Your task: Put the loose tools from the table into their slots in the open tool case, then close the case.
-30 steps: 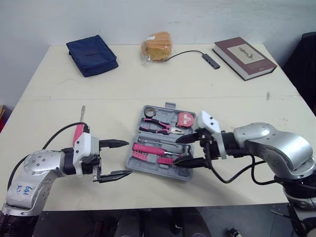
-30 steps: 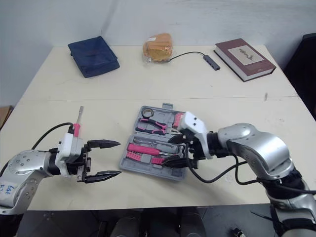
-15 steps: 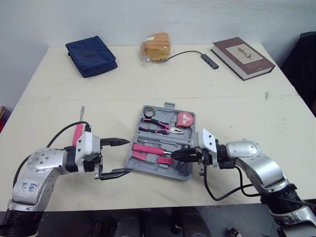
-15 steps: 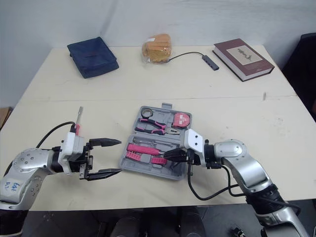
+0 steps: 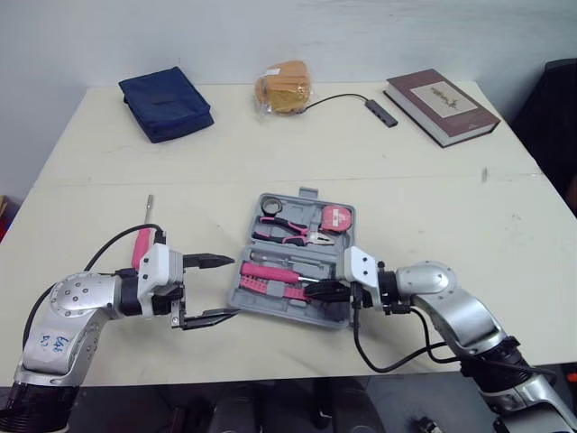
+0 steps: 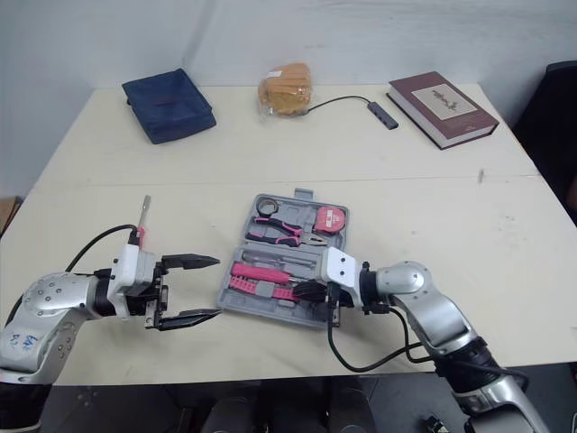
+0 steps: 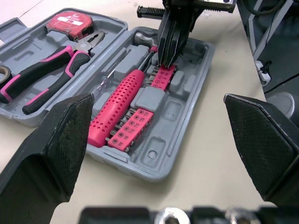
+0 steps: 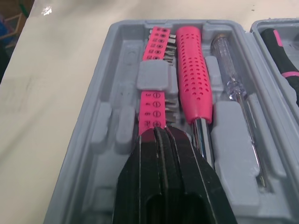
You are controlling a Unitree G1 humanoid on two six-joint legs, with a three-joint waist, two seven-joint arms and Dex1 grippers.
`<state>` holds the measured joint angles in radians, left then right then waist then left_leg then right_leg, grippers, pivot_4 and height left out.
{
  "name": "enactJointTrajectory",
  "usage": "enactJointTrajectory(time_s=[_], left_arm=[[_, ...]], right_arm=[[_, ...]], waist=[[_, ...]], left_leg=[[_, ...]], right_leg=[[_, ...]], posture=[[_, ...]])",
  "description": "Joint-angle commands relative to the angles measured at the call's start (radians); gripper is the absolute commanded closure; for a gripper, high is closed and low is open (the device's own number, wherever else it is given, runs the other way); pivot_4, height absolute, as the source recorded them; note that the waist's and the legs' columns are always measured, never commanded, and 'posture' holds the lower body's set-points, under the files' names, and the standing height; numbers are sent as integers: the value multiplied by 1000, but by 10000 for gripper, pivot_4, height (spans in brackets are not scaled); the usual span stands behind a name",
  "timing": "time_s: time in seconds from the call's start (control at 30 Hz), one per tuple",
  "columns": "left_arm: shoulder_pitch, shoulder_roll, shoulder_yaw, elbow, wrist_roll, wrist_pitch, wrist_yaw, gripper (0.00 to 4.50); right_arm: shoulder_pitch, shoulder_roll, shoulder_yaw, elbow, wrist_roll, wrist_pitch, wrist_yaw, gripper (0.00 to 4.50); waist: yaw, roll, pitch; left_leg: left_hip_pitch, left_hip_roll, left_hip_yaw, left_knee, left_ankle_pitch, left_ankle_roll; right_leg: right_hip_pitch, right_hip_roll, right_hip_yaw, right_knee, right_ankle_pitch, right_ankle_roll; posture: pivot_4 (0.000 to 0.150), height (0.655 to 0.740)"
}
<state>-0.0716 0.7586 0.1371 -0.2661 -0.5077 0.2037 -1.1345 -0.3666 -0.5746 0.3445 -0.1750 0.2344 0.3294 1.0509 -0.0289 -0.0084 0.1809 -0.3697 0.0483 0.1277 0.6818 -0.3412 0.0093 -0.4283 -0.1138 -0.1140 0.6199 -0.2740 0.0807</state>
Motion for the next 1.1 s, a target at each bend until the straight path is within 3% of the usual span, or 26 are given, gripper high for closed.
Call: enactJointTrajectory(time_s=[0.03, 0.1, 0.23, 0.3, 0.43, 0.53, 0.63, 0.83, 1.1], left_arm=[[-9, -7, 24, 1, 4, -24, 20, 0], [-6, -8, 47, 8, -4, -21, 40, 0], [87, -11, 195, 30, -37, 9, 113, 0], [134, -22, 293, 43, -42, 15, 169, 0], [238, 11, 437, 122, 39, -92, 174, 0], [259, 6, 496, 157, 27, -108, 191, 0], [372, 27, 610, 366, 114, -254, 173, 0], [426, 12, 749, 571, 85, -296, 264, 0], [402, -16, 732, 534, 55, -275, 310, 0]], right_arm=[[16, -7, 55, 29, -77, -5, -12, 44433], [20, -8, 32, 8, -50, -23, 3, 44433], [74, -34, -223, -77, 213, -112, 129, 44433], [95, -89, -346, -35, 227, -143, 124, 44433], [89, -158, -567, 21, 338, -52, 63, 30604], [111, -178, -615, 56, 294, -138, 70, 15477], [231, -277, -774, 315, 172, -426, 120, 682], [296, -350, -907, 662, 120, -674, 75, 682], [347, -356, -919, 747, 118, -771, 59, 682]], waist=[[0, 0, 0], [1, -1, -1], [2, 0, 0], [1, 0, 0], [3, 0, 0], [5, 0, 0], [9, 0, 0], [-1, -2, 0], [-1, -2, 0]], left_leg=[[0, 0, 0, 0, 0, 0], [1, 0, 0, 0, 0, 0], [-1, 1, -1, 0, 0, 0], [-1, 0, 0, 0, -1, 0], [0, -1, 1, 0, -2, 3], [0, 1, 0, 0, -3, 1], [0, 1, -1, 0, -3, 0], [1, 0, 8, 0, -7, 6], [8, 3, 11, -2, -9, 2]], right_leg=[[0, 0, 0, 0, 0, 0], [0, 0, 0, 0, 0, 0], [0, -1, 0, 0, 0, 0], [0, 0, 0, 0, 0, 0], [0, -2, 1, -2, 0, 1], [0, -2, 0, -5, 0, -1], [0, -3, -1, -4, -1, -1], [0, -1, 0, -8, 1, 2], [0, -6, 7, -4, 1, -2]], posture=[[1500, 7400], [1500, 7400], [1500, 7400], [1500, 7400], [1500, 7400], [1500, 7400], [1500, 7400], [1500, 7400], [1500, 7400]])
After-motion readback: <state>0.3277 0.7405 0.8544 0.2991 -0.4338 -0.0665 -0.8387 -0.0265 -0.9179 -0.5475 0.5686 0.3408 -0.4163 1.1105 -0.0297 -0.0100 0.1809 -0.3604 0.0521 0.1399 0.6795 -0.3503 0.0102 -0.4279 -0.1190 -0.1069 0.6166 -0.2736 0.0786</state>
